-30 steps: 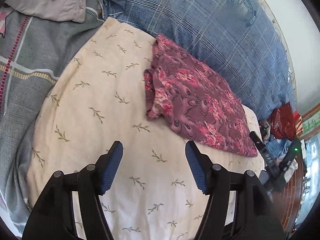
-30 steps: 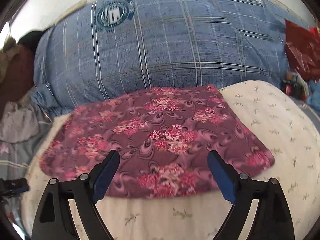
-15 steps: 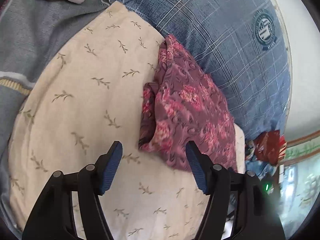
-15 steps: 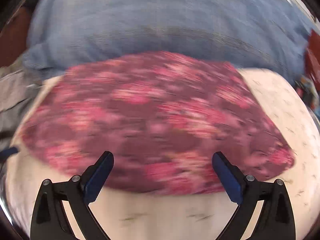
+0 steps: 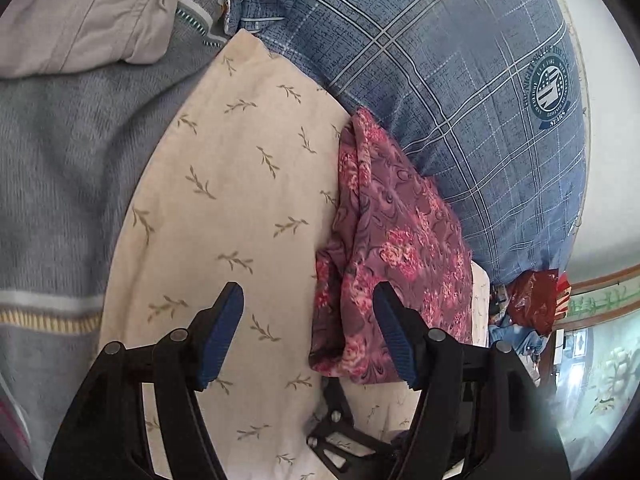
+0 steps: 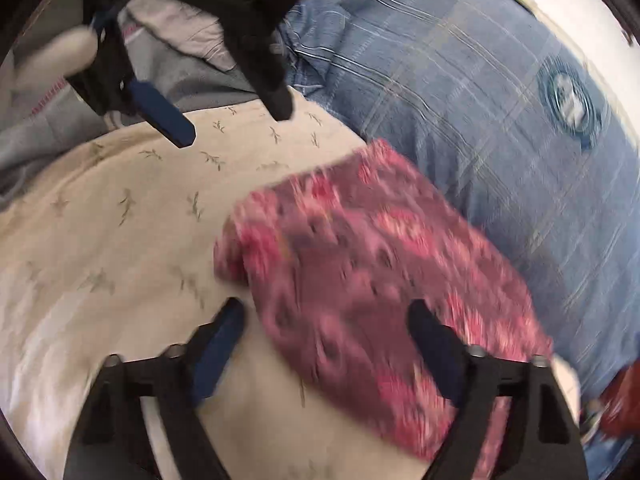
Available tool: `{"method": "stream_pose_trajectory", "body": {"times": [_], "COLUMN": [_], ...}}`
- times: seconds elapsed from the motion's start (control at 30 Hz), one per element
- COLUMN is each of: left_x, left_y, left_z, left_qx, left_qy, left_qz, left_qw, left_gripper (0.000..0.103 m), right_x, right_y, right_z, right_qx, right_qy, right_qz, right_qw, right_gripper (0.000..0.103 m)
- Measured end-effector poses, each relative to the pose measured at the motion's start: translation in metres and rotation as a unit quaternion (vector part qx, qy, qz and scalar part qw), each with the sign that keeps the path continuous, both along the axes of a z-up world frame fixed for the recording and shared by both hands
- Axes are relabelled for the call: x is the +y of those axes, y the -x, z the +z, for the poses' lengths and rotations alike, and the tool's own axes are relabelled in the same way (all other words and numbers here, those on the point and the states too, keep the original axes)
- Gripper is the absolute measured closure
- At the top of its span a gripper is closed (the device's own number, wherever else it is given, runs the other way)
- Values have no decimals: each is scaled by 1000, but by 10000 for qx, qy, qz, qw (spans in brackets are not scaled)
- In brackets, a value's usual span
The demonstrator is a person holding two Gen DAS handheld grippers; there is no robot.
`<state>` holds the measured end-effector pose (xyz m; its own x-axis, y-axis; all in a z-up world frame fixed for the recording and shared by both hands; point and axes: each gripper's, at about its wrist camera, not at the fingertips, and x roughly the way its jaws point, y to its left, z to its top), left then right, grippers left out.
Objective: Fold small clothes
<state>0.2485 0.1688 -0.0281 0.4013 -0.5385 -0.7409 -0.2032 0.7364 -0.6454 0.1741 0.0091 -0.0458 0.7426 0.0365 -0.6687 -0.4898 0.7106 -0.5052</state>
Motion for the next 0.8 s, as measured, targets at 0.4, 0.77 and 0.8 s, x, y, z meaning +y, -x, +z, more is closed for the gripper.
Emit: {"method": "stream_pose_trajectory", "body": {"times": [0.4,0.77,0.8], "left_x": [-44,-99,-99], "left_y": [-91,-119,-115], "left_z": [-12,-6,4], "left_qx": [408,475,358], "left_qy": [485,-305,-270], "left_qz": [-777,-1159,-1122], "left_qw": [9950,9917,9927], "left_gripper": [26,96,96], "right_x": [-12,-35,-40], "right_y": [0,-9,-9], "right_z": [22,28,31], "right_qx": [-587,-343,-306], "right_qy": [-744,-1465,-1589], "right_qz": [31,-33,-68], "right_qw": [9955,9886,9868], "right_gripper": [93,93,93]}}
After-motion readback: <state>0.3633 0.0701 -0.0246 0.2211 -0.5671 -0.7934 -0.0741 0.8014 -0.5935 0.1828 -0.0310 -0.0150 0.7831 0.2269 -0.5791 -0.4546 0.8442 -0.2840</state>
